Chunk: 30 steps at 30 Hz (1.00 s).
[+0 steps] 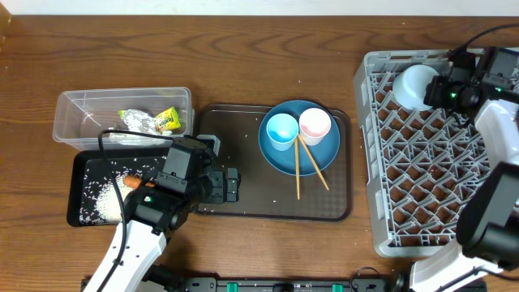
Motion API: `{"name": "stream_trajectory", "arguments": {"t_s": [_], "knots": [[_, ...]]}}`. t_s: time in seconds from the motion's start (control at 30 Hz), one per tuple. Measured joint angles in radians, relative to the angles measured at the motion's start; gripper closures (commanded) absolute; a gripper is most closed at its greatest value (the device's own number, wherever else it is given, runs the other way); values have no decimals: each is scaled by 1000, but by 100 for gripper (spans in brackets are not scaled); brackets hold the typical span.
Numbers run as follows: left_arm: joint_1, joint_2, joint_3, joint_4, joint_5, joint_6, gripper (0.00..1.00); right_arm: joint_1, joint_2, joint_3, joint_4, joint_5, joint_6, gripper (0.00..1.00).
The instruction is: Sort waste into correct bins and load items into the dishwasher rack
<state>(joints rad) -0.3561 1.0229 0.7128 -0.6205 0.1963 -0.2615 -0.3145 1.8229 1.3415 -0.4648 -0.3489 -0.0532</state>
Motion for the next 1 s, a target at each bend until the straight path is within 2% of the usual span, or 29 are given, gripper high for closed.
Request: {"name": "stream_trajectory", "arguments": {"t_s": [0.13,0.23,0.27,0.3,0.47,0.63,1.0], "knots": [[0,0,0,0,0,0,2,0,-143,-2,-42,0,40,98],[0,0,0,0,0,0,2,0,-279,-1,-122,-6,95,79],[0,0,0,0,0,0,2,1,-325,0,-167,-14,111,67],[0,0,0,0,0,0,2,2,-366,1,-217,-20,128,61],[0,0,0,0,0,0,2,8,-491,1,-470,-50,171,64],[0,0,0,0,0,0,2,62,-501,0,-603,-87,153,63],[0,0,0,0,0,0,2,309,-501,0,-621,-109,79,59]]}}
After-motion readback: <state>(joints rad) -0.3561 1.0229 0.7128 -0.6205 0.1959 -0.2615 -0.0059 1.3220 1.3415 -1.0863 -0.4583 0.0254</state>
